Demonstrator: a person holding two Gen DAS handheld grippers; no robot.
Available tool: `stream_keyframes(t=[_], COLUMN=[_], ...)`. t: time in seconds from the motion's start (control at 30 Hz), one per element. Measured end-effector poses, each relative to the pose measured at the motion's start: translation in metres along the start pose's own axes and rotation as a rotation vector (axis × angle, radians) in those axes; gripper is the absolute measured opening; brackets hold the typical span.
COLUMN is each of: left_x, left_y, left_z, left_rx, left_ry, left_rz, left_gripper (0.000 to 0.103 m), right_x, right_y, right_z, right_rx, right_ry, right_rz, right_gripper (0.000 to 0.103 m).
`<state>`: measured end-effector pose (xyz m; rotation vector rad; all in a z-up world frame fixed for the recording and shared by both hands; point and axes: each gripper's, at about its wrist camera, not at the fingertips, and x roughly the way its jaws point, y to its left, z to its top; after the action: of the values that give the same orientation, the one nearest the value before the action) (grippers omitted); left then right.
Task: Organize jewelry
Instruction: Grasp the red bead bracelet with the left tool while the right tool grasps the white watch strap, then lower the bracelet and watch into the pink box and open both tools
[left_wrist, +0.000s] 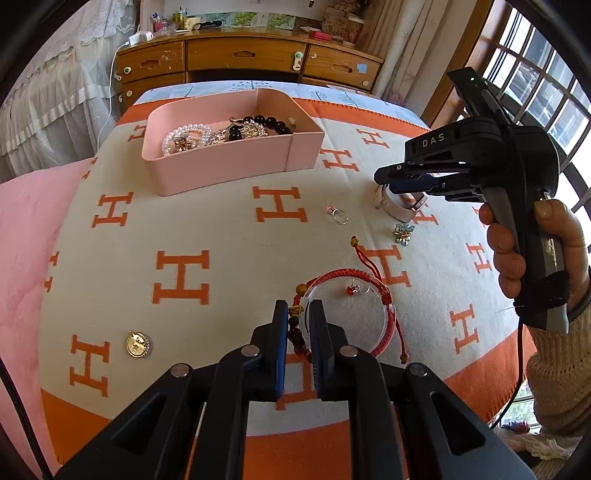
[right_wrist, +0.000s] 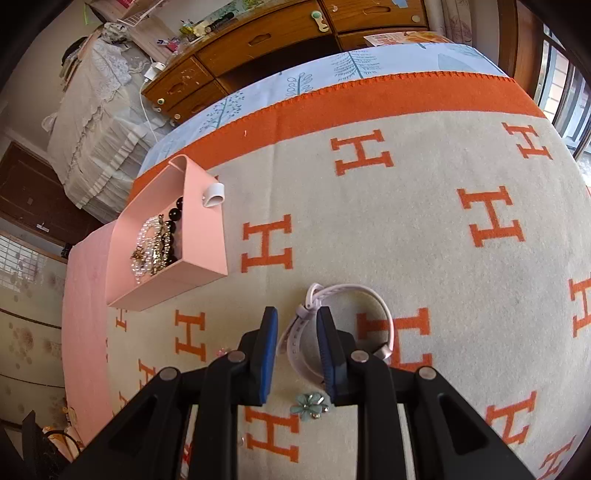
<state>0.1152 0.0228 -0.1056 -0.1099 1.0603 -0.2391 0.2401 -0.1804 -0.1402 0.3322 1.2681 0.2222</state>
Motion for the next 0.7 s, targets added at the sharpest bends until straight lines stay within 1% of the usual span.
stream_keyframes(t=[0.1,0.17,0.2,0.23,0.3,0.43,0.57,0.7], left_x=[-0.004,-0.007,-0.009,-0.01,-0.014,-0.025,-0.043,-0.061], left_y=[0.008,0.012,0.013,0.015,0.018,0.022,0.03,0.042], left_z=[0.0,0.0,0.0,0.0,0.0,0.005,0.022,0.052], left_rx=[-0.015,-0.023,-0.025,-0.027,-0.032,-0.024,-0.014,-0.019], left_ry=[-0.007,-0.013,-0.016,-0.019,-0.026,-0.047,-0.093,-0.137], left_rz=[-0.002,-0.004,-0.003,-0.002,-0.003,0.016,0.05,0.084], left_gripper=[0.009,0.009,0.009,0.009,0.009,0.009,0.009,0.009], right_x=[0.007,0.008,0.007,0.006,0.003,-0.011,-0.036,-0.063], right_y=[0.002,0.004,0.005,0.005,0.005,0.011,0.027,0.056], right_z=[0.001,-0.001,-0.002,-0.004,-0.007,-0.012,-0.015,-0.012], right_rx=[-0.005,-0.011,-0.016,-0.02,-0.017,-0.033,-0.077,-0.133], right_ry=[0.012,0.005,0.0,-0.004,-0.014,-0.038,-0.069,-0.108], right_rz=[-0.036,-0.042,-0.052,-0.058,-0.052,-0.046,-0.015,0.038], right_gripper=[0.022,0.021,0.02,0.015,0.011,0.009,0.009,0.009])
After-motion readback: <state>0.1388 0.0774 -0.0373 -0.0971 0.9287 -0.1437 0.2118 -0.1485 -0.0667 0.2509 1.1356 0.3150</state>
